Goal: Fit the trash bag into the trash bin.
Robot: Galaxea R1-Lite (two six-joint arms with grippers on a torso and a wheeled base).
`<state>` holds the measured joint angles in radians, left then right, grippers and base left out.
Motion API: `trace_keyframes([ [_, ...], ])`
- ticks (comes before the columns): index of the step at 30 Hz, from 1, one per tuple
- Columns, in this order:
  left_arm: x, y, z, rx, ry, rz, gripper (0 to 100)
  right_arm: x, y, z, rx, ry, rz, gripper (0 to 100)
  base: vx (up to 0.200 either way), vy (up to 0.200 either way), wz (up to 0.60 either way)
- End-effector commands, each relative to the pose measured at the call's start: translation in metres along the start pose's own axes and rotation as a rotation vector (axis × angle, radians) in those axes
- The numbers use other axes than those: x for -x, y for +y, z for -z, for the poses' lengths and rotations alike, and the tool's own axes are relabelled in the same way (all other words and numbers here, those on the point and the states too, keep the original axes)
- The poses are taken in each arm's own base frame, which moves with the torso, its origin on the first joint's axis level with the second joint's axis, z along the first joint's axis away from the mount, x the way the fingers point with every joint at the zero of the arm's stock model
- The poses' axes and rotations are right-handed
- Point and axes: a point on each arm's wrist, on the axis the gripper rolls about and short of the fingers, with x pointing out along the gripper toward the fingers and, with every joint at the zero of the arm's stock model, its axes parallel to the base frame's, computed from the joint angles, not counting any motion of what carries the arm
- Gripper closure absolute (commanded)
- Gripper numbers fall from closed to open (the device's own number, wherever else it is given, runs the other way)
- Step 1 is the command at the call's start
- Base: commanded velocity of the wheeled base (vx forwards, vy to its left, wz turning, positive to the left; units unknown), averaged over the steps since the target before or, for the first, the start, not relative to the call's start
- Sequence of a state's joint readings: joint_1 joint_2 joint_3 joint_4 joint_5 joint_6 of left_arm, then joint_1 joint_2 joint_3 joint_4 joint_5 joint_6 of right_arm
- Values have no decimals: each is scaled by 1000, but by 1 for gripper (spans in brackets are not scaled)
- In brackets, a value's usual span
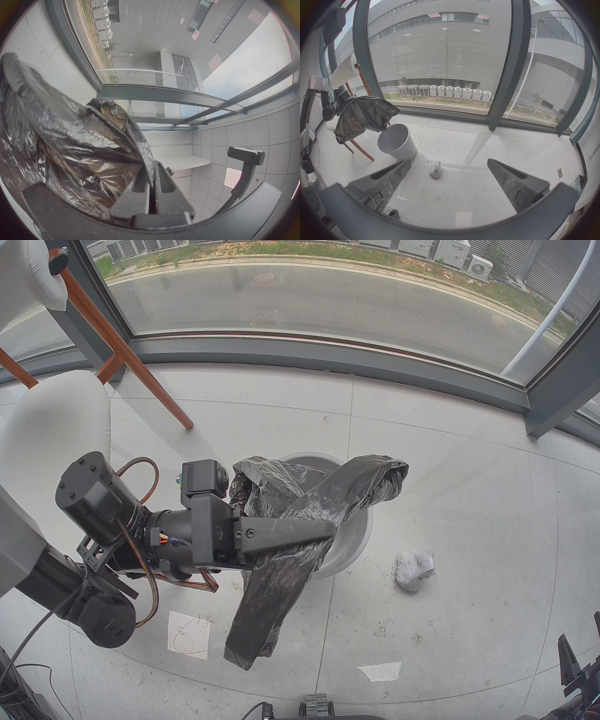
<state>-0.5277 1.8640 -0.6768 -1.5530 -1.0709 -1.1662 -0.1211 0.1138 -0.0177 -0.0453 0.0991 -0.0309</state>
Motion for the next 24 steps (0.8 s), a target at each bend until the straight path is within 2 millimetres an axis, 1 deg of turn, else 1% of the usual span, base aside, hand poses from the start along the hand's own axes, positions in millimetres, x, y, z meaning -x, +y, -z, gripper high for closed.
trace_keyframes([
  [1,-6,21,1,19,9,-6,100,-1,0,5,-2,17,-1,0,0,0,0],
  [4,-14,27,2,28,24,3,100,-1,0,5,-3,17,-1,0,0,0,0],
  [8,-19,37,4,40,33,2,100,-1,0,5,-3,17,-1,0,0,0,0],
  [9,-23,39,6,43,43,9,100,-1,0,5,-3,17,-1,0,0,0,0],
  [15,-38,38,11,50,70,38,100,-1,0,5,-3,17,-1,0,0,0,0],
  [17,-40,43,13,61,74,34,100,-1,0,5,-3,17,-1,0,0,0,0],
  [21,-43,45,18,72,86,35,100,-1,0,5,-3,17,-1,0,0,0,0],
  [24,-40,50,21,84,84,20,100,-1,0,5,-3,17,-1,0,0,0,0],
])
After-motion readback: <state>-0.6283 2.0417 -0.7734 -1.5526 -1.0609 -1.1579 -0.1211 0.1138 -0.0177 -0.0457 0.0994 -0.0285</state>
